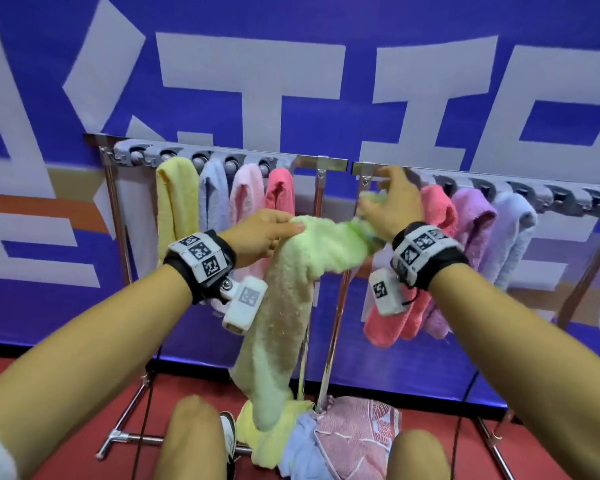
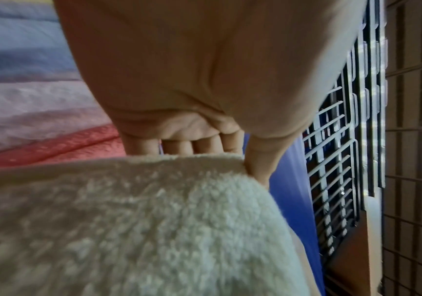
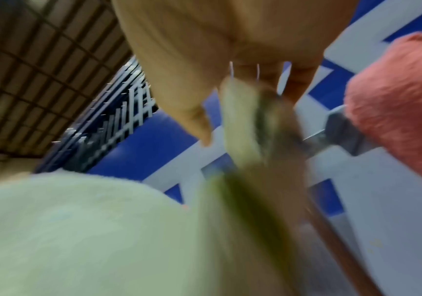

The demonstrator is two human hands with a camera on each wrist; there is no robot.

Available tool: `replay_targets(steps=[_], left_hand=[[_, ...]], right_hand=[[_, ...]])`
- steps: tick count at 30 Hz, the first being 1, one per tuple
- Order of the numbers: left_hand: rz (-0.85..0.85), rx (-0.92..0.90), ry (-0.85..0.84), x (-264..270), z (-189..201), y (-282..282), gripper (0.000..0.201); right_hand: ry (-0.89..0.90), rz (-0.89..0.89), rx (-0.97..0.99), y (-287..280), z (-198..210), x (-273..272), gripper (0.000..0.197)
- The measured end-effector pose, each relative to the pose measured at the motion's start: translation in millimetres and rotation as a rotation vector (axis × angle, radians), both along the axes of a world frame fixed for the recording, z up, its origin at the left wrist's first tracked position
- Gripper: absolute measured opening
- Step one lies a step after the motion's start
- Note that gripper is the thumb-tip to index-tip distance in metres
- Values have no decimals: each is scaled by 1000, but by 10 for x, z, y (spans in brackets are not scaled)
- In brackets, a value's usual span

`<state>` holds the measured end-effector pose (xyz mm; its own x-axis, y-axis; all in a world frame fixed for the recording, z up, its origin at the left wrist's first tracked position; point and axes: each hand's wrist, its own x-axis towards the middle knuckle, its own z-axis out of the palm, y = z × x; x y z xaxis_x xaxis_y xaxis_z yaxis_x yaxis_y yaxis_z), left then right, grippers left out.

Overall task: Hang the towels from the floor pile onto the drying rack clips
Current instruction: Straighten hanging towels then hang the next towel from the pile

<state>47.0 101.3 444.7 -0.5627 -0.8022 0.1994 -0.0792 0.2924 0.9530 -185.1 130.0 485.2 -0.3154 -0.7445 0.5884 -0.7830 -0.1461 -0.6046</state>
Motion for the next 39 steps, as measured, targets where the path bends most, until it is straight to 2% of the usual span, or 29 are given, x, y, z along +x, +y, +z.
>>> replay_targets(steps=[2,4,6,8,9,10,12,13,14,16,19,22,25,28,31,32,34,35,38,39], left_hand=[[-36,-48,-81,-75,153,-32,24],[-64,-71,-135,-96,258,-59,24],[-64,-62,-166,-46,307,-76,33],[-36,-59,-163,53,317,-89,41],[-24,-55,-151,102,312,-98,36],[-14,-51,-136,150,304,-112,30],[18,-32,-106,245,288,-160,32],[35,-17,-96,292,274,-184,37],[47,-1,-92,341,246,-218,42],[56,20,-107,469,187,-263,43],[71,60,-91,635,101,-331,36],[63,71,-15,673,112,-334,25],[22,69,-18,575,174,-294,36],[-7,64,-41,523,220,-292,24],[29,80,-44,641,251,-346,26],[37,88,-45,707,248,-379,30],[61,106,-49,870,229,-459,53],[62,119,-53,953,221,-498,55],[72,158,-63,1178,225,-590,22],[74,166,-54,1234,239,-598,19]], right_hand=[[81,247,30,6,-55,275,38],[-111,539,237,81,-57,550,25],[-349,663,350,50,-81,664,34],[-392,651,429,-67,-130,690,55],[-390,661,463,-100,-146,702,56],[-392,672,485,-123,-153,721,47],[-433,700,484,-114,-125,801,16],[-463,698,467,-126,-98,816,11],[-499,676,430,-150,-69,815,14],[-559,610,347,-194,2,767,10],[-504,497,295,-215,58,621,16],[-365,563,350,-192,-8,632,25],[-356,699,433,-189,-94,865,36],[-384,731,512,-298,-132,1103,29],[-432,722,532,-408,-138,1264,40],[-440,722,531,-414,-117,1312,36],[-511,723,522,-470,-80,1382,16],[-563,727,508,-529,-71,1407,6],[-668,712,473,-724,-55,1549,13],[-671,711,476,-769,-54,1601,11]])
